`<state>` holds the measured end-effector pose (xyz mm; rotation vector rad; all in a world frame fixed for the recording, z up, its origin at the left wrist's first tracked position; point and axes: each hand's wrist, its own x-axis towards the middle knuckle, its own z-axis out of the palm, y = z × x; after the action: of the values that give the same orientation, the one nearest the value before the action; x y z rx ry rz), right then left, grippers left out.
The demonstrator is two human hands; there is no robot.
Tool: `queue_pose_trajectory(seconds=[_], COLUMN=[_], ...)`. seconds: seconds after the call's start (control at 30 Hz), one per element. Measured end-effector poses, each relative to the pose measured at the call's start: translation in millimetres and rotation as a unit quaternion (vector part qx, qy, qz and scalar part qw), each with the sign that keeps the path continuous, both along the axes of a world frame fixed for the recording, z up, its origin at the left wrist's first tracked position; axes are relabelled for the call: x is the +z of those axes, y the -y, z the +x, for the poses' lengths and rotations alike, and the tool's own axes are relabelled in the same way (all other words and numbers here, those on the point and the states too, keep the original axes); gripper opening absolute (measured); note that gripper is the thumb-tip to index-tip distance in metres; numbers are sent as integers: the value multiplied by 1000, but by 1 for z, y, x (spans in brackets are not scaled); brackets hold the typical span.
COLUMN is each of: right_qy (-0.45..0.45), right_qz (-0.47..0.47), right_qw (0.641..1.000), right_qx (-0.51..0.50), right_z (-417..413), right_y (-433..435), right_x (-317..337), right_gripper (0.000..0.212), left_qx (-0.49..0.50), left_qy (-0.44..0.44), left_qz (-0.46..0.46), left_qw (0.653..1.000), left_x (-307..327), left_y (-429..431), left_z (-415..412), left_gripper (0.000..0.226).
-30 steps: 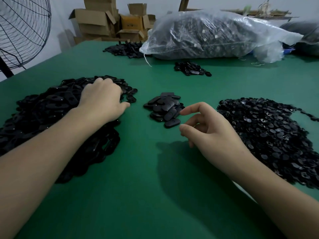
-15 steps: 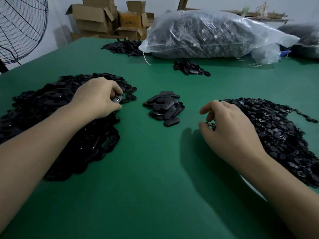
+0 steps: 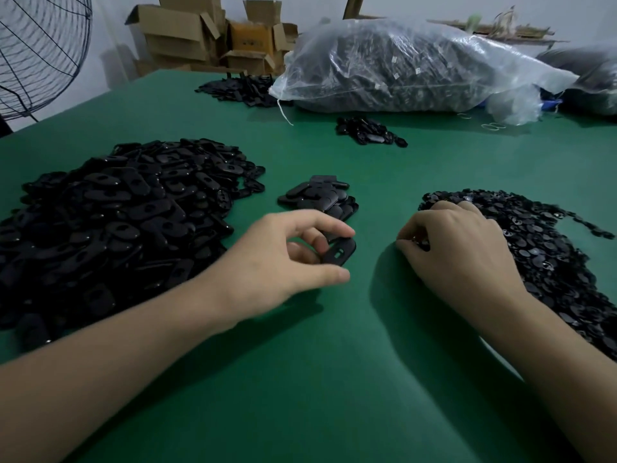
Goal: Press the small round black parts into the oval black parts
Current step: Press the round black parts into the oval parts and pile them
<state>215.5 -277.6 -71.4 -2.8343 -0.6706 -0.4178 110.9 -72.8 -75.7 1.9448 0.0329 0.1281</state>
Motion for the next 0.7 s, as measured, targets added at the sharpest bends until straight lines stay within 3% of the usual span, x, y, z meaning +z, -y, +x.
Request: queue_pose_trajectory(seconds=[0.27,0.37,0.47,0.5,0.57,0.7], right_qy=[-14,-21,-91,-141,-260,-417], right_qz=[46,122,231,289,416,554], right_qw=[998,990,963,940,859,702], right_qx=[32,70,104,119,148,164], right_z=[6,6,3,0,-7,-14], right_y=[0,-2,-5,-8,-13,-16], right_x=[-4,-4,-5,-5,-5,-5], right_gripper=[4,6,8,6,4,30], left_qx=[25,31,28,27,24,21], left_qy=[49,59,63,64,66,77], left_qz=[-74,-80,-84,-83,-83,-88], left_qw=[996,995,994,994,994,993], left_x=[-13,-16,-19,-20,-21,-23], left_y=[4,5,2,2,2,3], left_z=[-10,-9,-7,-6,-5,-2], left_gripper=[38,38,39,39,40,42])
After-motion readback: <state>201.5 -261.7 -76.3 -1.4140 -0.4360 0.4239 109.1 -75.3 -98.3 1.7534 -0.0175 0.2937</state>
